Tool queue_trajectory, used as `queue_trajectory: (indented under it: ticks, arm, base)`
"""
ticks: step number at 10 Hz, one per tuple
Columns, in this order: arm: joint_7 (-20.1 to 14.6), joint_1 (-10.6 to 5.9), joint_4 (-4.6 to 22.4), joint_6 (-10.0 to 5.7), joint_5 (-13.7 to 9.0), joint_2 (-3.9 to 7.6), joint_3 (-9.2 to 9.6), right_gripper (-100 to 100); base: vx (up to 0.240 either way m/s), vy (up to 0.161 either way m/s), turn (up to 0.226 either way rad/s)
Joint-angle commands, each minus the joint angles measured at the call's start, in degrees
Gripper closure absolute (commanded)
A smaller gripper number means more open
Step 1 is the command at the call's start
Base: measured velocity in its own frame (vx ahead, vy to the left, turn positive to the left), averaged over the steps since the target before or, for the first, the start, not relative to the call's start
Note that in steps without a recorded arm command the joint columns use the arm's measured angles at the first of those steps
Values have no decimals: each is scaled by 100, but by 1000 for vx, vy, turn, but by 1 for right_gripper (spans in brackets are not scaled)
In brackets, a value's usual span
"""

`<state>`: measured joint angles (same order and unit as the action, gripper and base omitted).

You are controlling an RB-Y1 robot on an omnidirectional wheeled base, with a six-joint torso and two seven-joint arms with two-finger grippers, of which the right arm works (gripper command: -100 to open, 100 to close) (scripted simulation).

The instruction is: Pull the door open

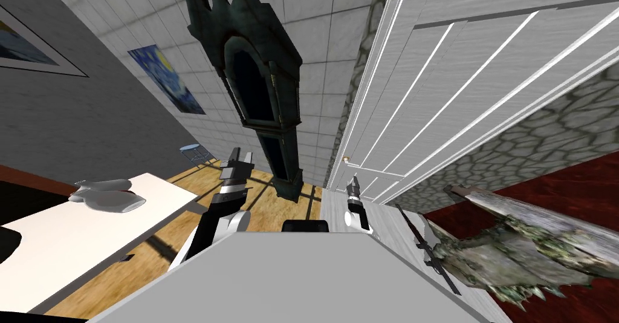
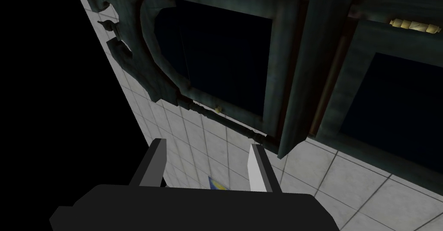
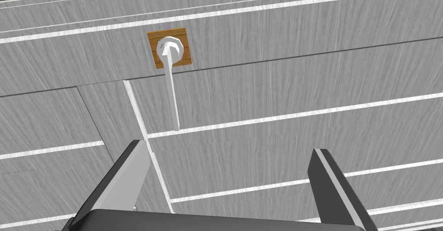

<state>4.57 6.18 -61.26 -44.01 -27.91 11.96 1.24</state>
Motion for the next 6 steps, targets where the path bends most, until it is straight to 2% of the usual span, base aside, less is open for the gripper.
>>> queue_trajectory:
  ticks: [1,3,6]
  arm:
    - [-5,-93,273,-61,-92,38,-8,-100]
    - [-3,-204,628,-137,-243,99,-19,-100]
    - [0,-355,1109,-239,-446,180,-34,-100]
  base:
    - [19,-63,105]
    - [32,-90,216]
    - [43,-108,144]
